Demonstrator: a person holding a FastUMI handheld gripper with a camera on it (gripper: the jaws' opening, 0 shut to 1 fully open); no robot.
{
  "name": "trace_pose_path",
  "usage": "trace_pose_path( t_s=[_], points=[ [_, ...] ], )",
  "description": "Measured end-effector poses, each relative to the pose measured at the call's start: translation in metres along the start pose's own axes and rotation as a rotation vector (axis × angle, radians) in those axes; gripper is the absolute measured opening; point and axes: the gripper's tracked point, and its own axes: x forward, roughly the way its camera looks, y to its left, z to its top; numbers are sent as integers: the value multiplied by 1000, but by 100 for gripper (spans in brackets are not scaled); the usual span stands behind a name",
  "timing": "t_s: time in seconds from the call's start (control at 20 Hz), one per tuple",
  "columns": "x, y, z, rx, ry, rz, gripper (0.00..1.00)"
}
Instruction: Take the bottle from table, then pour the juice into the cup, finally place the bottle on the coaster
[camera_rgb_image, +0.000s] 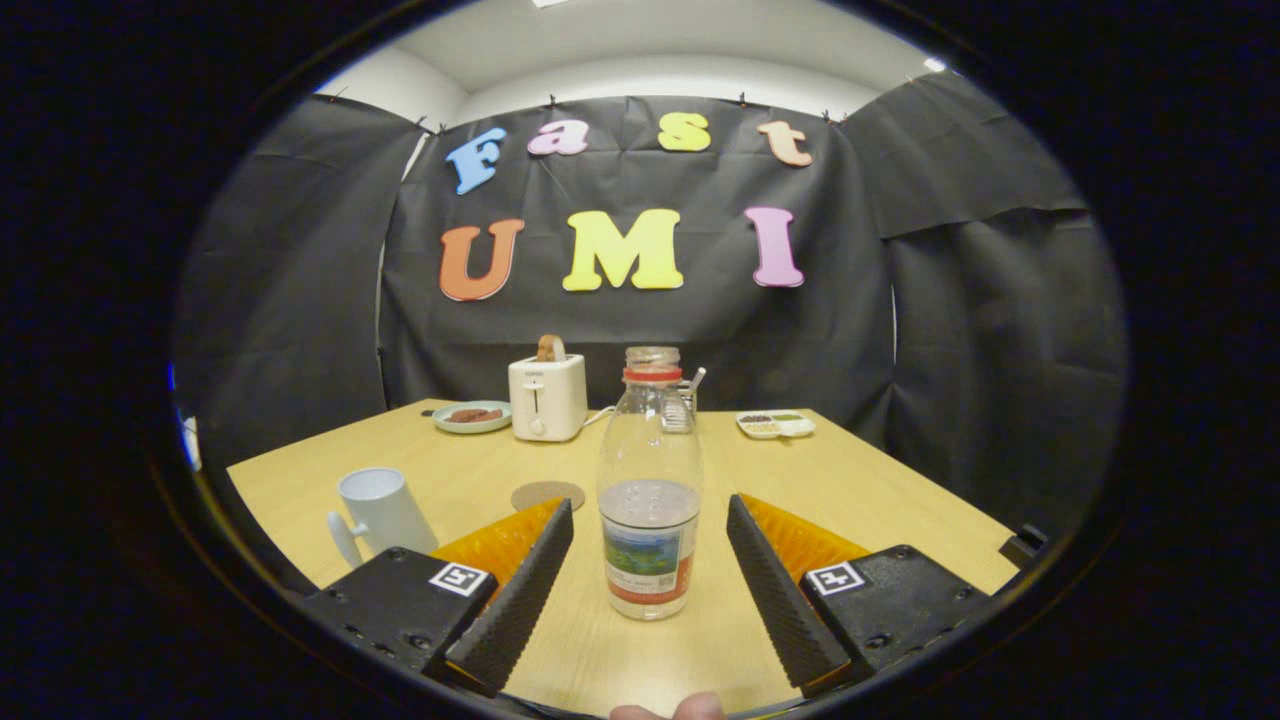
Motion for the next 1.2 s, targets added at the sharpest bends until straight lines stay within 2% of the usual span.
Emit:
trace_pose_path(
  t_s=[0.35, 0.6, 1.05, 1.2],
  points=[
    [37, 3, -28, 39, 85, -5, 100],
    [53, -1, -28, 85, 82, -29, 100],
    [54, 9, -22, 84, 79, -46, 83],
    [53, 20, -14, -18, 82, -34, 81]
  ],
)
